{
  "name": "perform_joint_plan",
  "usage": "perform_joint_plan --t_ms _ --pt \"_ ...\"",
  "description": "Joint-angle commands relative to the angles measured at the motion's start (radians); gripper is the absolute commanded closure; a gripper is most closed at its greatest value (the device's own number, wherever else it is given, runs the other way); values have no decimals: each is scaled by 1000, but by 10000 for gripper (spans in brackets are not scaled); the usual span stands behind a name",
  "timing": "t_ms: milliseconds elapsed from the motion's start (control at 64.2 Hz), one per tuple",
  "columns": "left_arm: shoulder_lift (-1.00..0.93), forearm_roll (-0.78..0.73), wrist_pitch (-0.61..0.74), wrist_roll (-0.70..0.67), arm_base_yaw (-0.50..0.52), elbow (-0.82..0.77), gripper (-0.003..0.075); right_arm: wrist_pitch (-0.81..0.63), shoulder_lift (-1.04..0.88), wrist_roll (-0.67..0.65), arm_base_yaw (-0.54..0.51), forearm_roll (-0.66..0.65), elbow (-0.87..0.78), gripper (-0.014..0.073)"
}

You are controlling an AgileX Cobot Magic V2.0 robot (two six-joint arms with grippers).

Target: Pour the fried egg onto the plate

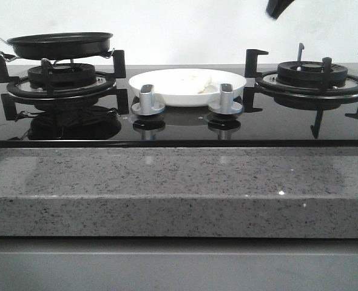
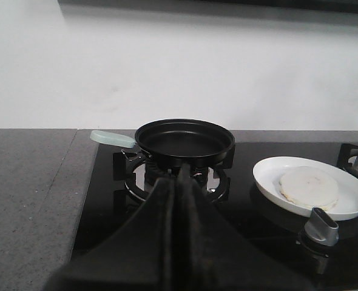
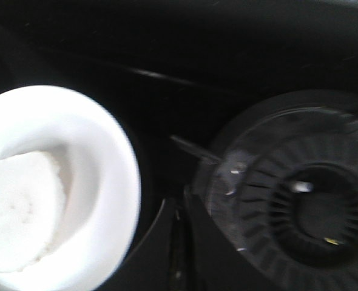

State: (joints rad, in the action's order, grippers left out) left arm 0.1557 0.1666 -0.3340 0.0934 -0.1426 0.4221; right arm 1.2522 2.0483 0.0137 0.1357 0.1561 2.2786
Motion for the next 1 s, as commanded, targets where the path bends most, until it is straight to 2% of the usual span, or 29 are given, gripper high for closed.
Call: perform_joint_plan --t_ms 0,140,420,576,778,981 --pt "14 12 80 -9 -8 23 739 85 -123 -24 14 -115 21 654" --pt "14 12 80 -9 -8 23 739 85 -225 -43 22 -236 -40 654" --pt "14 12 80 -9 -8 23 739 68 -439 -44 22 -260 -277 654" --pt "14 12 78 -9 -8 23 739 -56 -591 -44 22 -261 -471 654" --pt "14 12 78 -9 -8 23 739 -297 -831 -44 22 -261 -804 654" --pt "14 12 78 -9 -8 23 739 -477 -1044 -44 22 -247 -1097 654"
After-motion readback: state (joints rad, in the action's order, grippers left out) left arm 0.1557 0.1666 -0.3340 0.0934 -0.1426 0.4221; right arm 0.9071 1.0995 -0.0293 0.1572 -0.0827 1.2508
